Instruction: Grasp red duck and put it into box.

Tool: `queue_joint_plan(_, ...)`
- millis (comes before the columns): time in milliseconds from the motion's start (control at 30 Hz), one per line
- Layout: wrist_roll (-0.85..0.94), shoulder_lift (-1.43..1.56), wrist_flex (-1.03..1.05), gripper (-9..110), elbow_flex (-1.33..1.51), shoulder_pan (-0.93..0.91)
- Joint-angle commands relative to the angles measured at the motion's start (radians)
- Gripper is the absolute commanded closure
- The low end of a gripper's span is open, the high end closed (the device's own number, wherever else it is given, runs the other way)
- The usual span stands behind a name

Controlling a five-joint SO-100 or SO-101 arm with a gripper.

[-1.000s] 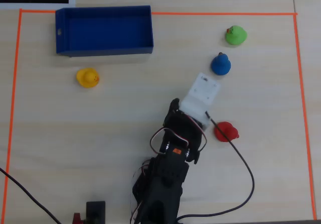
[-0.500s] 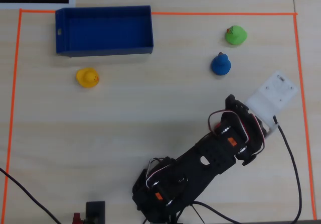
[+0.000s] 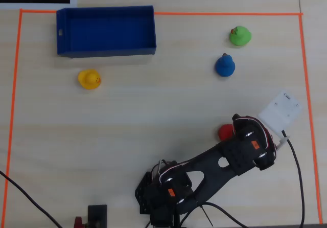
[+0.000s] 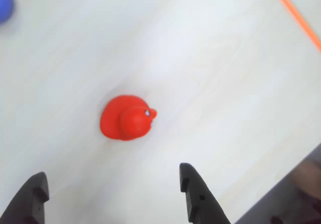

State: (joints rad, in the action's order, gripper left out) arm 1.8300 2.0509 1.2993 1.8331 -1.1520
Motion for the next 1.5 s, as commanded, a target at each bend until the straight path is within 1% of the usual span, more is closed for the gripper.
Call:
queue_joint_plan(0, 0.023, 0.002, -0.051, 66, 0.035, -0.028)
queue_joint_plan(200, 0.018, -0.008, -0.175, 66, 0.166, -0.046)
queue_joint_plan(367, 0.012, -0.015, -0.233, 66, 0.209, -0.046)
queue_joint_plan(733, -0.060, -0.037, -0.405, 65, 0.359, 0.026)
queue_joint_plan(933, -0.064, -0.043, -0.474, 65, 0.428, 0.051)
queue_joint_plan(1167, -0.075, -0.071, -0.623, 64, 0.492, 0.051)
queue_joint_plan(1467, -0.069, -0.086, -0.660, 64, 0.508, 0.038)
